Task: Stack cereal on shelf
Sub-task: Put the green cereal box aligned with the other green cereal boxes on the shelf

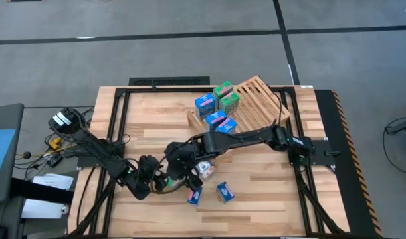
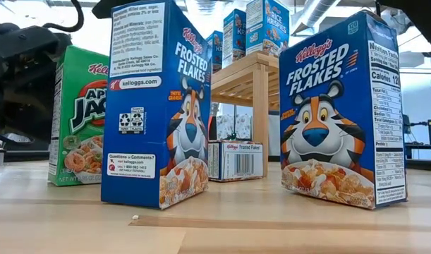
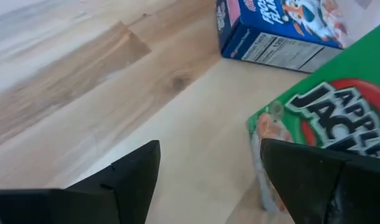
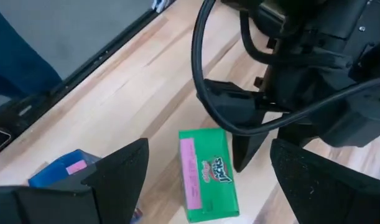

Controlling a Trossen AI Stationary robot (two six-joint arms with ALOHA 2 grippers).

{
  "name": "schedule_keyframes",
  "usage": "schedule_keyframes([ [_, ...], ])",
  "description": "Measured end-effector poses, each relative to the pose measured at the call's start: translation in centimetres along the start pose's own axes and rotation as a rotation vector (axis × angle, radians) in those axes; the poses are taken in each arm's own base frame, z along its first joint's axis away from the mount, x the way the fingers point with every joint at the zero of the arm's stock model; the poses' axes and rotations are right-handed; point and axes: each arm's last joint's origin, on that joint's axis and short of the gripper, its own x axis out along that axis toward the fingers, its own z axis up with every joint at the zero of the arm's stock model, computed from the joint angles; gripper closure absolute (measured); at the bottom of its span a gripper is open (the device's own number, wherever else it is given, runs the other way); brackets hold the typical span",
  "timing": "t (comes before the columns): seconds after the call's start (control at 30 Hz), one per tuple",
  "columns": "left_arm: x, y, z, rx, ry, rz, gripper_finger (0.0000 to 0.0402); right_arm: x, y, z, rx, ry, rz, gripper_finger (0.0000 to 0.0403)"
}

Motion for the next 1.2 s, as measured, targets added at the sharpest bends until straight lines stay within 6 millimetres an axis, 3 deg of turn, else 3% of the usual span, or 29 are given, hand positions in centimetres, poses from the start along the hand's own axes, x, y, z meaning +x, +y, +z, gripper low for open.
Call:
schedule_keyframes([
  [0.1, -0.2, 0.4, -0.3, -0.002, 0.011, 0.028, 0.0134, 0.2, 0.3, 0.0, -0.011, 0.021, -0.024, 0.0042],
  [0.5, -0.9, 0.9, -1.0, -0.004, 0.020, 0.058, 0.0134, 5.9, 0.9, -2.4, 0.029, 0.123, 0.005, 0.0042],
  [0.57, -0.9, 1.0, -1.0, -0.001, 0.008, 0.061, 0.0134, 6.2, 1.2, -3.3, 0.044, 0.198, 0.014, 0.0042],
  [0.93, -0.9, 1.0, -1.0, 0.014, 0.006, 0.067, 0.0134, 6.7, 1.5, -3.3, 0.106, 0.214, -0.019, 0.0045],
  [1.03, -0.9, 1.1, -1.0, 0.017, 0.006, 0.070, 0.0135, 6.5, 1.8, -2.9, 0.108, 0.221, -0.040, 0.0066],
  [1.2, -0.9, 1.0, -1.0, 0.013, 0.002, 0.068, 0.0135, 6.5, 2.2, -3.0, 0.162, 0.256, -0.065, 0.0132],
])
